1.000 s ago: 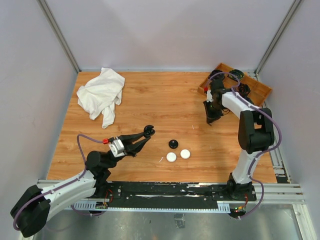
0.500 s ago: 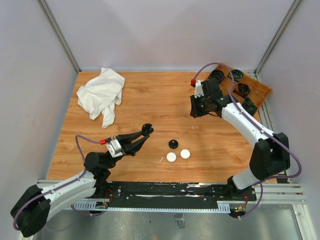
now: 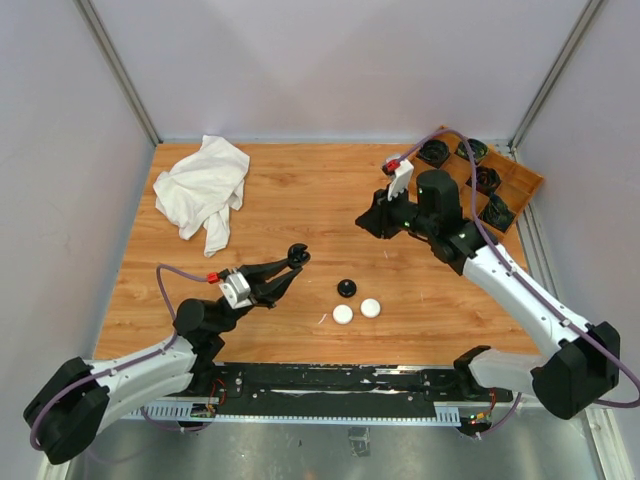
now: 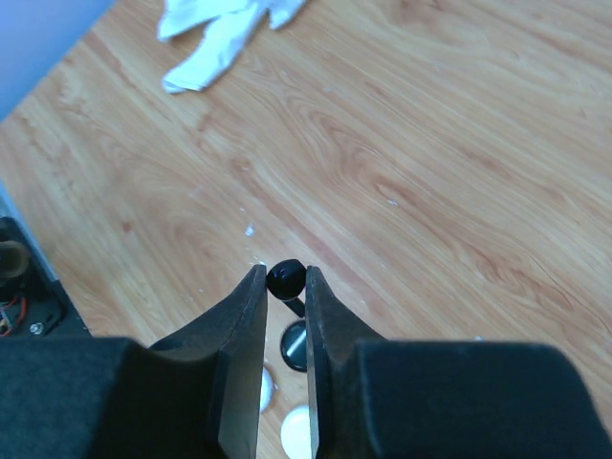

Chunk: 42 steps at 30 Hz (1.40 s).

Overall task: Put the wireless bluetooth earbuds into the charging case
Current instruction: Place the earbud in the charging case.

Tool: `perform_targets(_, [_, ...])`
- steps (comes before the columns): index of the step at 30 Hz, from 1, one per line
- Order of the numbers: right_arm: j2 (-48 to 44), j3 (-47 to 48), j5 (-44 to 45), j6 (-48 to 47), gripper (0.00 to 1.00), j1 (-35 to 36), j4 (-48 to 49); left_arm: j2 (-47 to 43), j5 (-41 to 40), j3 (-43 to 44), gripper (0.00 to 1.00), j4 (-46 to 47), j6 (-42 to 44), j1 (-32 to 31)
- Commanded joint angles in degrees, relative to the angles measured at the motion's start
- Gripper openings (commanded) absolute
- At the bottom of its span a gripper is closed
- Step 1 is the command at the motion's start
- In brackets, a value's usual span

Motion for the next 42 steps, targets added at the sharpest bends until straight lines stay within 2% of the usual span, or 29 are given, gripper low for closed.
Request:
perform_targets(1, [-3.4,-2.7,-3.9,1.9,0.18,3.6,9.3,2.4,1.0,2.8,0.0,4.6,1.4,0.4])
perform_targets(9, [-9.3,-7.4,-6.4,4.6,0.19,7.3,18.9,5.4,1.0,3.1,0.0,9.8,0.7,0.4])
perform_targets(17, [-12.0,-10.5,-8.2,5.6,0.2,13.3,27.4,6.5,1.8,3.9,0.0,11.0,0.4,0.4])
perform_targets(30, [-8.8,-9.3,-9.9,5.4,0.2,20.7,33.8,7.7,3.2,4.6,0.0,12.4,-1.9,0.4])
perform_targets(42, [-5.8,-8.9,-8.5,5.5,0.2,23.1,35.9,8.9,5.4,5.4,0.0,14.0,-3.8,0.4])
